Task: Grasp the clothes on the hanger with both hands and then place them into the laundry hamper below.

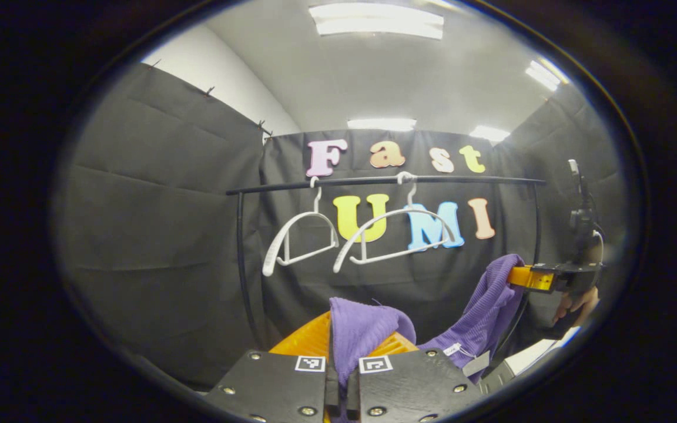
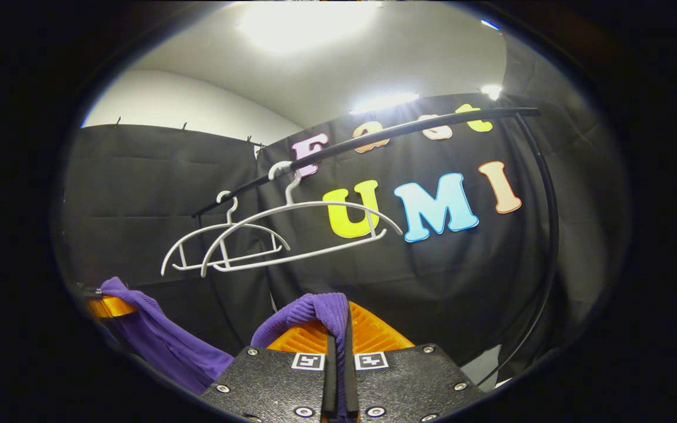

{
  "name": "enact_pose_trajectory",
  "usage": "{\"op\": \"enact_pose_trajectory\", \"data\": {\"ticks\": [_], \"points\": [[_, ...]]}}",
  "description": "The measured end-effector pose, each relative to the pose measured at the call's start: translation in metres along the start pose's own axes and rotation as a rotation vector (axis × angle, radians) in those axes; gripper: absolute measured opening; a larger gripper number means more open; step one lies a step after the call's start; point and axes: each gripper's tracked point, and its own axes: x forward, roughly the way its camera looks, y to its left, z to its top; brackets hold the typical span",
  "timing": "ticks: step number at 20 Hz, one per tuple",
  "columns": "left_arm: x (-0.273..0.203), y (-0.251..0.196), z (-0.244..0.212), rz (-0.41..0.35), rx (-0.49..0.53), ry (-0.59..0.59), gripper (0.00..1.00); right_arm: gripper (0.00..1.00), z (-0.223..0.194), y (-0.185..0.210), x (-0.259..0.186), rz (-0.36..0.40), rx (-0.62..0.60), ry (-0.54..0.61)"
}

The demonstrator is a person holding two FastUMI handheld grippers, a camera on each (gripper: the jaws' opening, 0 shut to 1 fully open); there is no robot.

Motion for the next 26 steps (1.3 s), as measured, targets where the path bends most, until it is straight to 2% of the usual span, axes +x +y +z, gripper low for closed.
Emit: {"op": "enact_pose_trajectory", "data": {"ticks": [3, 4, 5, 6, 11, 12, 13, 14, 16, 17, 18, 19, 20, 21, 23, 24, 26], "points": [[-0.005, -0.019, -0.010, -0.046, -0.009, 0.005, 0.10, 0.05, -0.005, 0.019, -0.016, 0.027, -0.007, -0.002], [-0.008, -0.026, -0.015, -0.059, -0.011, 0.007, 0.01, 0.05, -0.007, 0.023, -0.020, 0.033, -0.015, -0.002], [-0.010, -0.031, -0.020, -0.070, -0.013, 0.013, 0.01, 0.05, -0.015, 0.028, -0.023, 0.039, -0.020, 0.012], [-0.011, -0.036, -0.025, -0.079, -0.014, 0.018, 0.06, 0.05, -0.024, 0.034, -0.026, 0.049, -0.026, 0.031], [-0.016, -0.062, -0.049, -0.125, -0.028, 0.020, 0.06, 0.03, -0.059, 0.058, -0.044, 0.092, -0.037, 0.096], [-0.017, -0.065, -0.057, -0.126, -0.029, 0.027, 0.01, 0.05, -0.066, 0.060, -0.046, 0.097, -0.036, 0.111], [-0.015, -0.066, -0.066, -0.129, -0.033, 0.042, 0.10, 0.05, -0.074, 0.062, -0.048, 0.100, -0.037, 0.125], [-0.011, -0.066, -0.074, -0.131, -0.037, 0.055, 0.06, 0.05, -0.081, 0.063, -0.049, 0.103, -0.041, 0.140], [-0.005, -0.066, -0.091, -0.124, -0.039, 0.081, 0.06, 0.05, -0.100, 0.063, -0.052, 0.108, -0.047, 0.174], [-0.004, -0.066, -0.101, -0.122, -0.045, 0.096, 0.10, 0.05, -0.110, 0.063, -0.053, 0.110, -0.050, 0.191], [-0.003, -0.065, -0.113, -0.118, -0.051, 0.113, 0.06, 0.04, -0.119, 0.062, -0.054, 0.110, -0.053, 0.209], [-0.003, -0.065, -0.124, -0.114, -0.055, 0.130, 0.10, 0.05, -0.130, 0.060, -0.055, 0.110, -0.057, 0.224], [-0.003, -0.064, -0.135, -0.109, -0.058, 0.147, 0.06, 0.03, -0.138, 0.058, -0.054, 0.104, -0.062, 0.235], [-0.003, -0.064, -0.147, -0.105, -0.054, 0.168, 0.10, 0.04, -0.148, 0.057, -0.057, 0.099, -0.067, 0.252], [-0.002, -0.067, -0.168, -0.099, -0.043, 0.211, 0.10, 0.05, -0.173, 0.051, -0.058, 0.091, -0.077, 0.298], [0.000, -0.067, -0.179, -0.097, -0.041, 0.230, 0.06, 0.05, -0.186, 0.046, -0.058, 0.085, -0.084, 0.324], [0.001, -0.066, -0.201, -0.090, -0.043, 0.276, 0.06, 0.05, -0.208, 0.042, -0.063, 0.073, -0.112, 0.374]]}}
